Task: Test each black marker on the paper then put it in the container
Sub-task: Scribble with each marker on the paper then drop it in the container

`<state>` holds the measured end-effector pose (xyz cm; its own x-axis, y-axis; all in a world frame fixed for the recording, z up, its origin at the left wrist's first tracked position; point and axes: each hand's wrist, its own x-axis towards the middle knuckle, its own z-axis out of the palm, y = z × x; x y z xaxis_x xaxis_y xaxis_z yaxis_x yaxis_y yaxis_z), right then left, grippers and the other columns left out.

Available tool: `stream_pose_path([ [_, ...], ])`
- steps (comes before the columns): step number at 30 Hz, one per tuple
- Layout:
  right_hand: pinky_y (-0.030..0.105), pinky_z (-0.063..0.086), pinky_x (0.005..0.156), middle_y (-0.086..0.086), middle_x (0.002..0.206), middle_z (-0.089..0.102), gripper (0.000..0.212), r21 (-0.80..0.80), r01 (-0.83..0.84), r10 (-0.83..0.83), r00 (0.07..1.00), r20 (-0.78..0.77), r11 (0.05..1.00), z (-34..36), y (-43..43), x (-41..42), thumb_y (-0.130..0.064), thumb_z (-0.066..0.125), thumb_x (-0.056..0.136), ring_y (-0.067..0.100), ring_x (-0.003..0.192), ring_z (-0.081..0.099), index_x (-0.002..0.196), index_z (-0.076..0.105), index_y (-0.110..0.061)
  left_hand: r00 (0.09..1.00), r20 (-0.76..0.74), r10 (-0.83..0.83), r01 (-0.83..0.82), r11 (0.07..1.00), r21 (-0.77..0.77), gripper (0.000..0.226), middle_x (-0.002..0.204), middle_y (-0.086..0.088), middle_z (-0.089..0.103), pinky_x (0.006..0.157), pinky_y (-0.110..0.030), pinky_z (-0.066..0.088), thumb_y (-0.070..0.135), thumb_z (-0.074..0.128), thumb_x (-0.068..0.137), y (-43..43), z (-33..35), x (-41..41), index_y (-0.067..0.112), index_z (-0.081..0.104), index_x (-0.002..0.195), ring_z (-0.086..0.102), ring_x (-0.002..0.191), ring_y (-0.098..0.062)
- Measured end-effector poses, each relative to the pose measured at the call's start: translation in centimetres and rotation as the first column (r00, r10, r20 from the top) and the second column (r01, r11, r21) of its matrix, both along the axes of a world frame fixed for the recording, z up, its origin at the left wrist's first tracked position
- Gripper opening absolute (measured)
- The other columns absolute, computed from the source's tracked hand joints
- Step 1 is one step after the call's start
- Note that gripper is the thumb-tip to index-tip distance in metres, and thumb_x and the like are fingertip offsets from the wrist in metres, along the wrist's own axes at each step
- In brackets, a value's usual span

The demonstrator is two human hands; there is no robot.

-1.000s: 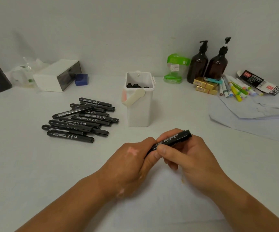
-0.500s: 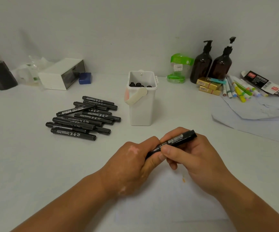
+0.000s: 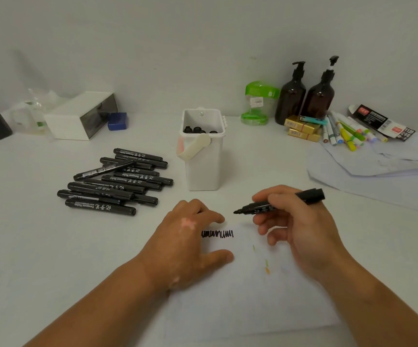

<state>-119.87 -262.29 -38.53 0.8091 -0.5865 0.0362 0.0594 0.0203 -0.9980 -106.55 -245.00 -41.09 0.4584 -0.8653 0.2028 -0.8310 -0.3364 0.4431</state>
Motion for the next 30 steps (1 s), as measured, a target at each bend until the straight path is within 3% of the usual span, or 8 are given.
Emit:
stream_pose_path([
  [3,0.028,0.049,0.049,0.008,0.066,0.070,0.015,-0.143,-0.036,0.020,0.994,-0.111,0.989,-0.3,0.6,0.2,-0.030,0.068,0.074,0.019,0.057,0.063,0.081,0.076,-0.019,1.000,-0.004,0.012,-0.012,0.999,0.037,0.063,0.109,0.021,0.049,0.097,-0.024,0.040,0.070,0.068,0.073,0.2,0.1,0.5,0.041,0.059,0.128,0.041,0.106,-0.002],
  [6,0.019,0.045,0.046,0.002,0.058,0.064,0.006,-0.262,-0.039,-0.017,0.978,-0.208,0.964,-0.9,1.2,0.3,-0.026,0.076,0.077,0.015,0.045,0.057,0.077,0.071,-0.024,1.000,-0.008,0.014,-0.013,0.998,0.061,0.059,0.108,0.021,0.050,0.097,-0.027,0.041,0.069,0.068,0.073,0.4,0.3,0.8,0.041,0.060,0.125,0.043,0.106,-0.003],
  [12,0.010,0.040,0.047,-0.015,0.053,0.063,0.009,-0.412,-0.030,-0.098,0.953,-0.286,0.911,-1.6,1.3,0.6,-0.027,0.078,0.081,0.001,0.045,0.056,0.078,0.071,-0.032,0.999,-0.039,0.014,-0.011,0.998,0.068,0.058,0.106,0.020,0.049,0.098,-0.029,0.041,0.065,0.070,0.074,0.5,0.5,0.6,0.044,0.057,0.127,0.044,0.107,-0.003],
  [26,0.007,0.042,0.051,-0.018,0.067,0.069,0.009,-0.496,-0.078,-0.097,0.943,-0.317,0.865,-1.9,1.2,0.7,-0.030,0.078,0.077,-0.003,0.061,0.061,0.080,0.073,-0.036,0.999,-0.037,0.014,-0.011,0.995,0.104,0.054,0.109,0.017,0.048,0.100,-0.030,0.040,0.064,0.068,0.077,0.4,0.6,0.6,0.045,0.060,0.127,0.043,0.109,-0.006],
  [30,0.009,0.040,0.047,-0.016,0.064,0.069,0.009,-0.487,-0.031,-0.138,0.942,-0.307,0.873,-2.1,1.1,0.8,-0.033,0.077,0.078,-0.002,0.051,0.059,0.082,0.072,-0.037,0.999,-0.041,0.017,-0.012,0.995,0.102,0.054,0.109,0.018,0.048,0.100,-0.029,0.040,0.064,0.069,0.077,0.4,0.6,0.6,0.045,0.060,0.127,0.044,0.109,-0.006],
])
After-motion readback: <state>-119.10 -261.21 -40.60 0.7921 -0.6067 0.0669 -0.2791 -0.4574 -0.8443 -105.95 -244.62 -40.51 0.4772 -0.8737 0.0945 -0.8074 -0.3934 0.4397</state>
